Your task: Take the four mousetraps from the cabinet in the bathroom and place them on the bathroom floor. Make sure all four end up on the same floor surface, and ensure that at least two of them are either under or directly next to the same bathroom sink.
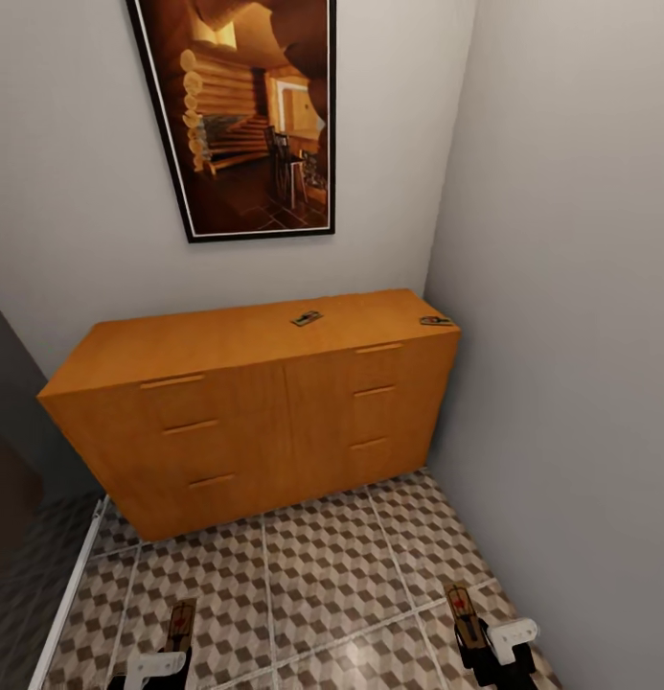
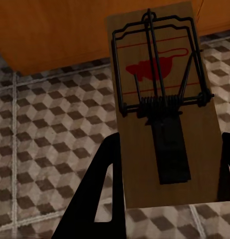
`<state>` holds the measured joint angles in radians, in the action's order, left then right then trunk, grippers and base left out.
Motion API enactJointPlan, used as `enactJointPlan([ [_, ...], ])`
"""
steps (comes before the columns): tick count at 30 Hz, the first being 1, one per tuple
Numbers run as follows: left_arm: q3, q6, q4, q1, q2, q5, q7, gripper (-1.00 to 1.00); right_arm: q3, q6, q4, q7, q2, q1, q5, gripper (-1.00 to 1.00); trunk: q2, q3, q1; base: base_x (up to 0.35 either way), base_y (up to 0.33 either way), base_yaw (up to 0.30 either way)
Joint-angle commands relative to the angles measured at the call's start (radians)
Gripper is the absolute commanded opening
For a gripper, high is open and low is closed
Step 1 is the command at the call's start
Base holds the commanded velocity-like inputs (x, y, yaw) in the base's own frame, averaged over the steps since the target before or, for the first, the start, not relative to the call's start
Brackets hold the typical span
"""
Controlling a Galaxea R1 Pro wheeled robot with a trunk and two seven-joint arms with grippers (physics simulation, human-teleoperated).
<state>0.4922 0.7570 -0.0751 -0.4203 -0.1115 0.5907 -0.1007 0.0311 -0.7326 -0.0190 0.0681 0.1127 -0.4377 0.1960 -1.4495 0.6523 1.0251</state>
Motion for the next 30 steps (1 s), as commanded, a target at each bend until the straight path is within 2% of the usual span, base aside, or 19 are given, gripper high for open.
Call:
enactJointPlan([
  [1, 0.003, 0.004, -0.004, -0.002, 0.001, 0.011, -0.01, -1.0, 0.003, -0.002, 0.001, 0.007, 0.0, 0.0, 0.006, -1.0, 0.0, 0.002, 0.0, 0.0, 0.0, 0.187],
  [30, 0.005, 0.003, -0.003, -0.001, 0.003, 0.009, -0.014, -1.0, 0.003, -0.001, 0.001, 0.007, -0.002, 0.001, 0.005, -1.0, 0.0, 0.022, 0.0, 0.0, 0.0, 0.205],
])
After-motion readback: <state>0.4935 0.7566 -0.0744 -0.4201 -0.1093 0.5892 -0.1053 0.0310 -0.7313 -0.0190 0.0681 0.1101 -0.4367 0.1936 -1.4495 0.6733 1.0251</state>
